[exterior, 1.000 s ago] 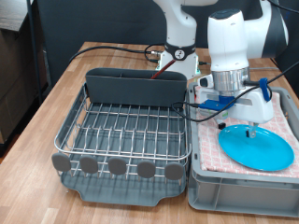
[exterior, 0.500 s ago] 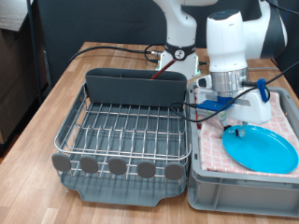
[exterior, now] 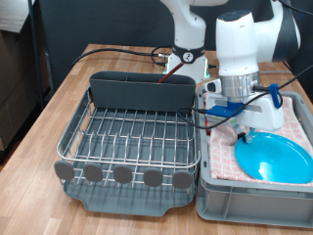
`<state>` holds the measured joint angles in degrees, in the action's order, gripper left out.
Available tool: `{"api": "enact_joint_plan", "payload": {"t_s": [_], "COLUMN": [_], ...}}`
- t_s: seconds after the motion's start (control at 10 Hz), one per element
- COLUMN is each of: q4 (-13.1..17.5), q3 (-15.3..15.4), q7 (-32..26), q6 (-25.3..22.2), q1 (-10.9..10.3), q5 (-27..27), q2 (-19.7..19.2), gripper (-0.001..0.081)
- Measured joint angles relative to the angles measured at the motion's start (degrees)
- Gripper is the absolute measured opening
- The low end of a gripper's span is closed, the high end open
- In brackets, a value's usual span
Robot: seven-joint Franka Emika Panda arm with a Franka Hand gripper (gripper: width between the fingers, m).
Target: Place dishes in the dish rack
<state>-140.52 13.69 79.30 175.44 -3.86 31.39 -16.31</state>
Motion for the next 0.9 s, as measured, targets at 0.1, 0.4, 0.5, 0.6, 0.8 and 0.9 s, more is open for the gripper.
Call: {"api": "enact_joint_plan", "payload": {"t_s": [0.1,0.4,0.5,0.6,0.8,0.9], "q4": [0.1,0.2,0.2,0.2,0.2,0.1], "q3": [-1.0,-5.6,-7.0,-8.4,-11.1,-12.3], "q7": [0.8,5.2,6.7,8.2,11.2,12.9], "q6": [-0.3,-2.2,-2.9,-3.8,-5.7,-6.8], "q1": [-0.9,-4.7,-5.9,-7.0,-8.9,-9.7], "q5": [-0.7,-5.0,-6.5,-8.0,-11.4,-13.5], "q2": [0.0,0.9,1.4,2.0,3.3,4.0], "gripper": [0.0057,0.0057,0.0042,0.0042,0.0042,0.0041]}}
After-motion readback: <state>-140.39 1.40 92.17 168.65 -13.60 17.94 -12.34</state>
